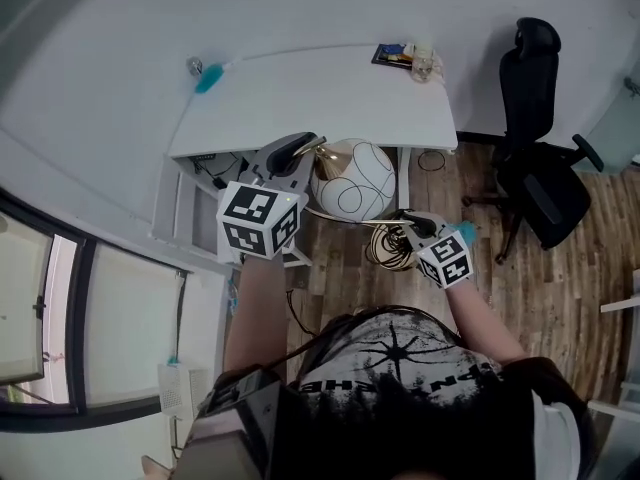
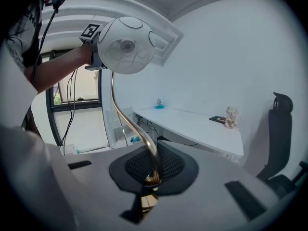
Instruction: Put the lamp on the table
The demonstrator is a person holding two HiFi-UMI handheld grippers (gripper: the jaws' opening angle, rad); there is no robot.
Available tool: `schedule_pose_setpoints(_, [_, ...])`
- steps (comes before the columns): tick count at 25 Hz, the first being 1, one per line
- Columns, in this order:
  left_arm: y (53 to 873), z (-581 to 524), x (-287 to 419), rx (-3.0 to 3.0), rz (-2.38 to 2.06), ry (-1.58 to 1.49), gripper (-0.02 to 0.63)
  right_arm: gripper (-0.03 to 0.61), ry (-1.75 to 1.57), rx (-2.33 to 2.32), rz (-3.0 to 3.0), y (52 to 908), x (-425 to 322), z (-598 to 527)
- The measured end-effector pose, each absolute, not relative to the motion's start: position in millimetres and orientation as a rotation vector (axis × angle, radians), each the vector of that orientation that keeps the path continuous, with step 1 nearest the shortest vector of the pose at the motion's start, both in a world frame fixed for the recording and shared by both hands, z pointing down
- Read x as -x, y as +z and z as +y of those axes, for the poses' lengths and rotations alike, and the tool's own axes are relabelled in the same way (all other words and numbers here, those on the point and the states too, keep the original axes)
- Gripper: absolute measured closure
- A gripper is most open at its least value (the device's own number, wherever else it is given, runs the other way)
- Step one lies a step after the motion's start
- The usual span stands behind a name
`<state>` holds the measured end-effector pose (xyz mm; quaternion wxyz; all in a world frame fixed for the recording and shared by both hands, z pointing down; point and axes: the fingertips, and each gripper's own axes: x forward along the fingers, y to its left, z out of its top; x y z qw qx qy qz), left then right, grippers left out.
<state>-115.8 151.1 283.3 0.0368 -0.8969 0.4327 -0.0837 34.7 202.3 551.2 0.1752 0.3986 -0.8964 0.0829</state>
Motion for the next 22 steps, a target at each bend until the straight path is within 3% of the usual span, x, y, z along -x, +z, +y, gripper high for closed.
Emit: schedule_pose_setpoints(22, [316,71,150,2.875,1.148,-0.261,0.597,0.558,0.31,-1.278,-2.433,578,1,147])
